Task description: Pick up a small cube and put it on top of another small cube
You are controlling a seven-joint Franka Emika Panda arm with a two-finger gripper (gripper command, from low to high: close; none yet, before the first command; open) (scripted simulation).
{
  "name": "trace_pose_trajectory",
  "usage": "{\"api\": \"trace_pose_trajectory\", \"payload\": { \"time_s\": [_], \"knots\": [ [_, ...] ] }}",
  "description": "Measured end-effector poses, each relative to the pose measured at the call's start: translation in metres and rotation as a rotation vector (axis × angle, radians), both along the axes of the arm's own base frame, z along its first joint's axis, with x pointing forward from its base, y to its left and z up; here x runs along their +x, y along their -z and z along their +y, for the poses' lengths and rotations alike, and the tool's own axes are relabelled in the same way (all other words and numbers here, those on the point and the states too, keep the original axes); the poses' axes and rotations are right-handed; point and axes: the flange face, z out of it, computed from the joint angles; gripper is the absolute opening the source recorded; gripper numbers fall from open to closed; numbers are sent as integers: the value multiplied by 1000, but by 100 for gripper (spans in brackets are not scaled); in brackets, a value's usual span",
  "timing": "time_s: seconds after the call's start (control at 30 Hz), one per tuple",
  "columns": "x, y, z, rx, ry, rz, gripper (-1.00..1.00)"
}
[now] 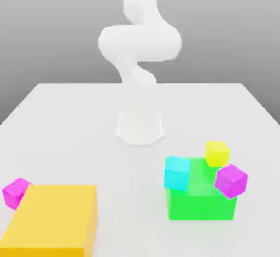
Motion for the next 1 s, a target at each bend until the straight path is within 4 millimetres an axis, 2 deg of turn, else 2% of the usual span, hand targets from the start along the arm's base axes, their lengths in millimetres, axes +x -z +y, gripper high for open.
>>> {"api": "trace_pose_trajectory", "payload": {
  "time_s": [0.1,0.2,0.3,0.43,0.6,0.77,0.9,1.0],
  "knots": [
    [31,47,-33,97,181,73,0],
    [52,95,-68,188,361,136,0],
    [65,146,-105,275,546,194,0],
    [68,215,-154,385,799,262,0],
    [52,303,-210,514,1126,335,0],
    [8,390,-264,635,1486,390,0],
    [-29,457,-282,711,1746,435,0],
    [-39,497,-287,728,1817,446,0]
  ]
}}
